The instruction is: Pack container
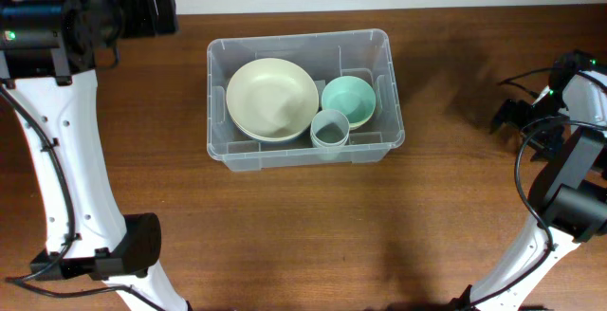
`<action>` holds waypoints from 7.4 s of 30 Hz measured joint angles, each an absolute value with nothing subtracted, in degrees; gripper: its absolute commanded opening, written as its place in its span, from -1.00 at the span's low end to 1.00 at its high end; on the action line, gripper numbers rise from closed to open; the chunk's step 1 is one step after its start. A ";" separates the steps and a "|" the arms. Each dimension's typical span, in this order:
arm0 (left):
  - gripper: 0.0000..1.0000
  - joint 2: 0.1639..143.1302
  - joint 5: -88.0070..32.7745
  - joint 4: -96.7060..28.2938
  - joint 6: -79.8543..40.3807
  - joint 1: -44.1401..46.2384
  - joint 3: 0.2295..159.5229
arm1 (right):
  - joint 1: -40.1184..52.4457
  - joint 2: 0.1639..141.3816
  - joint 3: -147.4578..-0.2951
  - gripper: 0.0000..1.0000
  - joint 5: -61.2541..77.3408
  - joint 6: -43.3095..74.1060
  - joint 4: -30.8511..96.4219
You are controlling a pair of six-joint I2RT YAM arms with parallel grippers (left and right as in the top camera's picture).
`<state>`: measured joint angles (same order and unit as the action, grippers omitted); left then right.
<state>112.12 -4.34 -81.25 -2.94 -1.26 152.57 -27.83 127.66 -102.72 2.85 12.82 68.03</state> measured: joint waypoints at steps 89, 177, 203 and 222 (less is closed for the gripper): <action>0.99 0.71 0.03 -4.49 2.00 -5.37 0.71 | -27.83 127.66 -102.72 0.98 2.83 12.84 68.03; 1.00 0.69 0.03 -4.51 2.20 -5.37 0.71 | 1.32 32.38 -28.60 0.97 -12.38 -4.58 -17.23; 0.99 0.69 0.03 -4.51 2.20 -5.37 0.71 | 1.32 8.67 -1.96 0.98 -8.67 -4.80 -17.15; 0.99 0.69 0.03 -4.51 2.20 -5.37 0.71 | 1.32 0.69 -0.58 0.98 -8.47 -4.91 -0.05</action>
<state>0.69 0.03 -4.51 2.20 -5.37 0.71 1.32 0.69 -0.58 -8.47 -4.91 -0.05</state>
